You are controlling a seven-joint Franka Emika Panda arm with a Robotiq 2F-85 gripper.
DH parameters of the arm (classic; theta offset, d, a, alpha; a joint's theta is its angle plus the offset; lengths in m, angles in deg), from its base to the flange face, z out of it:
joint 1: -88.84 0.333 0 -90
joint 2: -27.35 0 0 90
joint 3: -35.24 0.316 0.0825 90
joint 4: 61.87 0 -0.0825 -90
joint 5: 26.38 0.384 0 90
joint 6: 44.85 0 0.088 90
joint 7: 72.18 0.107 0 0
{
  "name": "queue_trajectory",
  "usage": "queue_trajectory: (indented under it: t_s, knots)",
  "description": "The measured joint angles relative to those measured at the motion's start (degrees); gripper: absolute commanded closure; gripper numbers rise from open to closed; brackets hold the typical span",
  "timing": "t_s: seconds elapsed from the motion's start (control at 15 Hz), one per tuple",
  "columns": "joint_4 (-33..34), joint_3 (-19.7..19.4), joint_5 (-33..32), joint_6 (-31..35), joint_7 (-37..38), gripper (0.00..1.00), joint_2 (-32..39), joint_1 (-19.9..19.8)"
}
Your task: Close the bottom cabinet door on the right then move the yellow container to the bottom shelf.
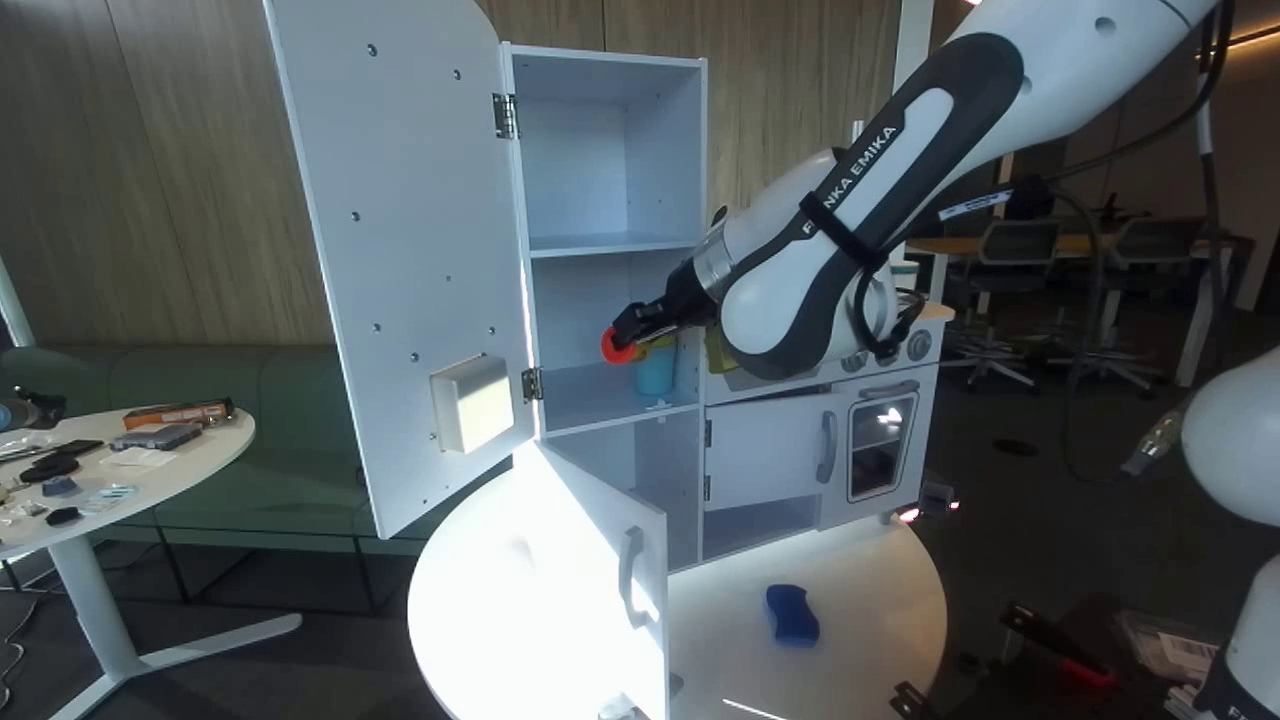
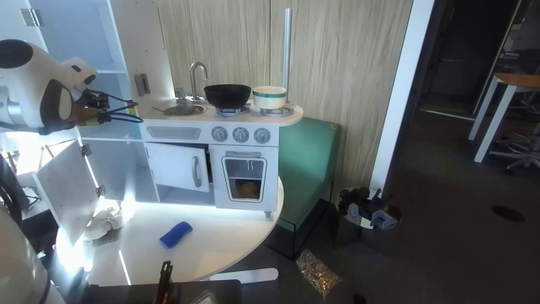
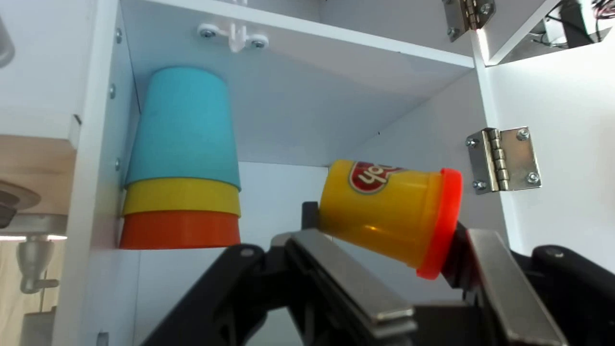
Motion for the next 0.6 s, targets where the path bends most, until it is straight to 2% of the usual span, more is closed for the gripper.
queue_trajectory:
  t_s: [0.27,0.6]
  knots:
    - [0.52,7.94,5.03,-0.20,-8.19,0.68,0.82,-6.37]
    - [0.94,15.82,5.83,-0.70,-13.19,0.68,0.59,-13.26]
